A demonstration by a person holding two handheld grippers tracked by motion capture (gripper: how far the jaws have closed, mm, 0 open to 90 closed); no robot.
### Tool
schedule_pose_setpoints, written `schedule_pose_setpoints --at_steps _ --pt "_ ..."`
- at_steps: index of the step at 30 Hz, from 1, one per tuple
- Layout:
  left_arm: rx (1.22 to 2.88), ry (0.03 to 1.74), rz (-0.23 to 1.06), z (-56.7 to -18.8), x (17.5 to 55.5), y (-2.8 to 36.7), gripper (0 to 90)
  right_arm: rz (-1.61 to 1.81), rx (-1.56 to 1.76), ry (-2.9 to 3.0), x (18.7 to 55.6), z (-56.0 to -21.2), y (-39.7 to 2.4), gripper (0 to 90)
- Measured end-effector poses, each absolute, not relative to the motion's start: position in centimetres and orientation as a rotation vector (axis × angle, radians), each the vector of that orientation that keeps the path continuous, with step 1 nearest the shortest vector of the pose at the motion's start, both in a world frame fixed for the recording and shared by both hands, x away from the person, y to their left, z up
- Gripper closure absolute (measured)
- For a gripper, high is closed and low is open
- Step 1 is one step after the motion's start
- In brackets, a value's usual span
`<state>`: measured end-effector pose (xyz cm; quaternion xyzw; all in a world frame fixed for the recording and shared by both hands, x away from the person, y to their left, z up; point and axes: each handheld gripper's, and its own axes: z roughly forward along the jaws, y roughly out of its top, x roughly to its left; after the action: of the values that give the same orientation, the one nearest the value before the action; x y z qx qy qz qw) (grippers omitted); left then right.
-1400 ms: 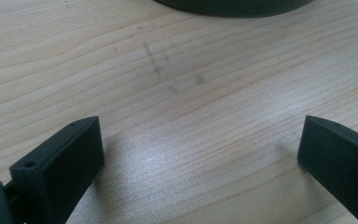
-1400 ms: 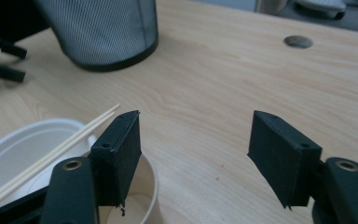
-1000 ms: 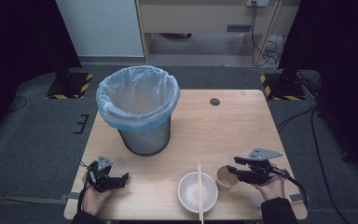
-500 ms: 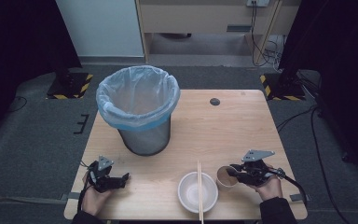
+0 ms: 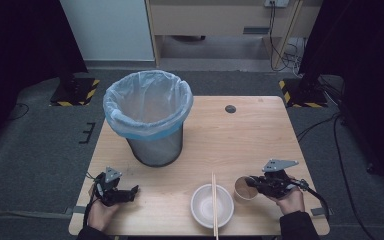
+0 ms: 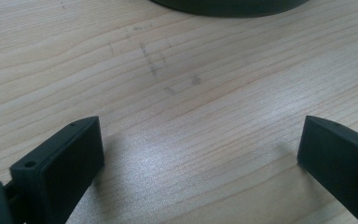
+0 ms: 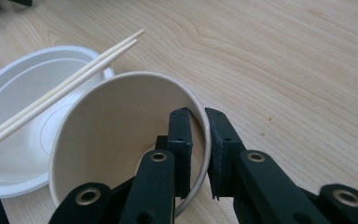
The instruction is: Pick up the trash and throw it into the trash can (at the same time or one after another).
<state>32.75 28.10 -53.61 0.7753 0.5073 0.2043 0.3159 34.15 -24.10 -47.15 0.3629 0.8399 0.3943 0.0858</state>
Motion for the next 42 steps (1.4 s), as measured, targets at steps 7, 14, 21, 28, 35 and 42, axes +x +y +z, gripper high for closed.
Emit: schedule_pose_setpoints --at_steps 7,14,21,28,35,42 --pt "2.042 1.336 0.538 -53.6 32.7 28.1 0.0 1.235 1.104 2.441 34.1 -46.3 -25.0 81.6" --pt "2.041 1.336 0.539 -53.6 32.7 28.1 0.0 1.347 1.131 2.338 33.8 -45.2 -25.9 81.7" --pt "2.042 1.336 0.539 -53.6 32.7 28.1 0.0 1.450 1.163 2.205 33.6 -43.9 -27.1 81.8" --pt "2.042 1.335 0.539 -53.6 32.7 28.1 0.0 1.514 1.163 2.135 33.7 -42.7 -27.7 81.8" --pt "2.042 1.335 0.540 -53.6 32.7 28.0 0.0 1.588 1.166 2.078 34.0 -41.5 -28.0 81.8" --pt "2.042 1.335 0.540 -53.6 32.7 28.0 0.0 1.649 1.122 2.018 34.8 -39.1 -28.0 81.9"
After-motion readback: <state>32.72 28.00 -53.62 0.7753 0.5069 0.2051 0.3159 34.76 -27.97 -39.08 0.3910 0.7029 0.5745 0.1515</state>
